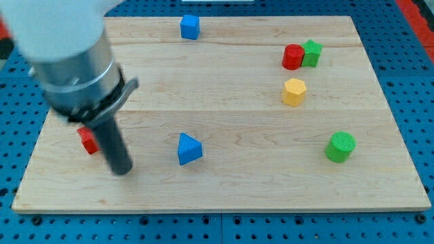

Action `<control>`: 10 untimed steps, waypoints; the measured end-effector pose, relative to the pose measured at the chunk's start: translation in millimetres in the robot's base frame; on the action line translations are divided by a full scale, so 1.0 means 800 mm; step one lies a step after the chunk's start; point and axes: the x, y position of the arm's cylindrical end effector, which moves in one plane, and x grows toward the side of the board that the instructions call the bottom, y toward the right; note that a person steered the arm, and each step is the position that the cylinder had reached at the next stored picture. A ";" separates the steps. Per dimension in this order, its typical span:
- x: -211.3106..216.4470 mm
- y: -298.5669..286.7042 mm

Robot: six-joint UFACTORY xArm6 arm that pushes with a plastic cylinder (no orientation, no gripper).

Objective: Move the red star left to the red circle

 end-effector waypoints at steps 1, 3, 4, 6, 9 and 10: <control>-0.015 -0.088; -0.116 -0.007; -0.148 0.006; -0.220 -0.079; -0.170 0.035; -0.211 0.054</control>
